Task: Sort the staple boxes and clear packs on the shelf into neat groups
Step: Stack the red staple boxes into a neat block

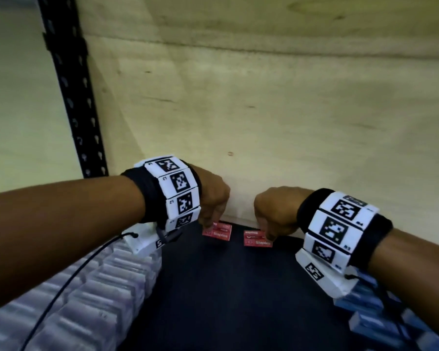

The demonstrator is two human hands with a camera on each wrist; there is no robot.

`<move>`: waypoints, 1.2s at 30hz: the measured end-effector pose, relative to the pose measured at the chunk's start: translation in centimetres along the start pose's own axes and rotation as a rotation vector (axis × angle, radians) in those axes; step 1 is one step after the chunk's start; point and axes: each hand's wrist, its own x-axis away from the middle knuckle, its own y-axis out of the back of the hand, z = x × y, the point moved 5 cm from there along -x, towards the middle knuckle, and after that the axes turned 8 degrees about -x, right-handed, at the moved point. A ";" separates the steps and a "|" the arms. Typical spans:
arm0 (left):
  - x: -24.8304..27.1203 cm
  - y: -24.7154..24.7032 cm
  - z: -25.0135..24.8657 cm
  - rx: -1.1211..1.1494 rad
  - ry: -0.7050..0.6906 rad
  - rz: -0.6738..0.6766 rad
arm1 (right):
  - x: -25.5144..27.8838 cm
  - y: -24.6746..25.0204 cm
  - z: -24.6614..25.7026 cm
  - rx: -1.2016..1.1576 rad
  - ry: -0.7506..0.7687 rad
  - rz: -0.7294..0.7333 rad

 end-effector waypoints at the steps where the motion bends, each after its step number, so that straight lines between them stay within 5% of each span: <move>1: 0.8 -0.1 -0.5 -0.001 -0.016 0.045 | 0.9 -0.2 0.1 -0.017 0.003 -0.003; 15: 11.1 -5.7 -4.9 0.004 -0.076 0.130 | 12.6 -5.0 4.5 -0.183 0.114 0.129; 36: 13.4 -6.4 -6.8 0.121 -0.136 0.145 | 14.6 -6.3 6.5 -0.328 0.142 0.136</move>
